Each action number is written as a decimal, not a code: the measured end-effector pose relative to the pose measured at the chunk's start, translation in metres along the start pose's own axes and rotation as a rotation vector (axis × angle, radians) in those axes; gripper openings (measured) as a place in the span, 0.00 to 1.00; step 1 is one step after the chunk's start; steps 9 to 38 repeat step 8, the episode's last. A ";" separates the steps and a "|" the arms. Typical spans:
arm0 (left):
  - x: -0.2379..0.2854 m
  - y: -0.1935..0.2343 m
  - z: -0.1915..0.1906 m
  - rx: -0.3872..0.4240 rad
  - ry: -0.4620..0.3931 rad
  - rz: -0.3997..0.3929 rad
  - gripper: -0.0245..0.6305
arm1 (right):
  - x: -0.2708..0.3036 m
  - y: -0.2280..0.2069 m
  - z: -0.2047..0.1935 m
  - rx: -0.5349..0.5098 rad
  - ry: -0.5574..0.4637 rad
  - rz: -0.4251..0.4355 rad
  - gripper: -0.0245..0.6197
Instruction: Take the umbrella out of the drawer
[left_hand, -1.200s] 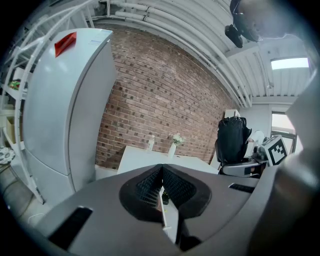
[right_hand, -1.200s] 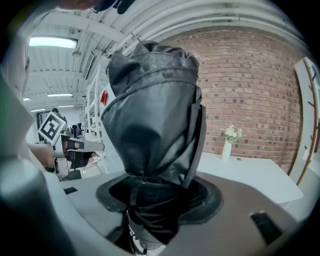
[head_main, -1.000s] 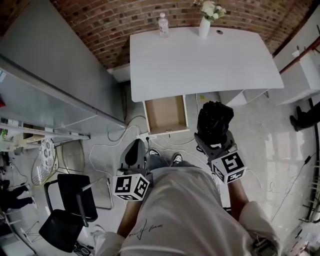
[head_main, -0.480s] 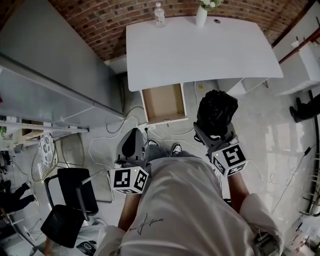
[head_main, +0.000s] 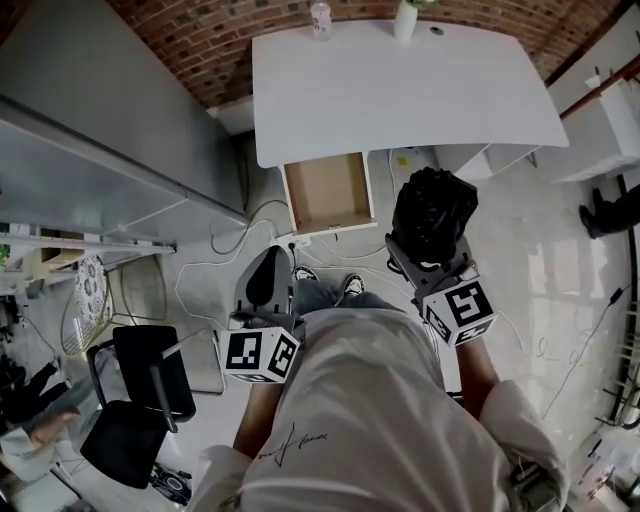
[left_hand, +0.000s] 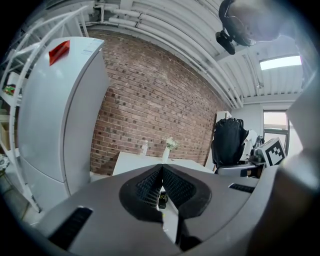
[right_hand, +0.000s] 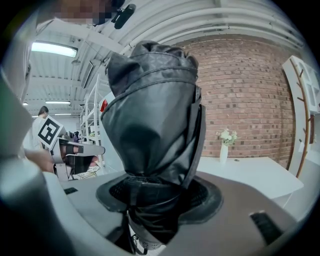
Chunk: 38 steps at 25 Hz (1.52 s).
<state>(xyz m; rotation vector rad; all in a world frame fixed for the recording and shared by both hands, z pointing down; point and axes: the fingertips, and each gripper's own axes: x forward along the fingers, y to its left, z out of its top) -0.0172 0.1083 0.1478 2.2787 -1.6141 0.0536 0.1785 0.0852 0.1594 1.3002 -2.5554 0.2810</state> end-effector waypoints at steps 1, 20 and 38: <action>-0.001 -0.001 -0.001 -0.002 0.004 -0.003 0.06 | 0.000 0.001 -0.001 0.002 0.002 -0.001 0.43; -0.003 -0.006 -0.003 -0.001 0.006 -0.012 0.06 | -0.004 0.004 -0.006 0.006 0.013 0.002 0.43; -0.003 -0.006 -0.003 -0.001 0.006 -0.012 0.06 | -0.004 0.004 -0.006 0.006 0.013 0.002 0.43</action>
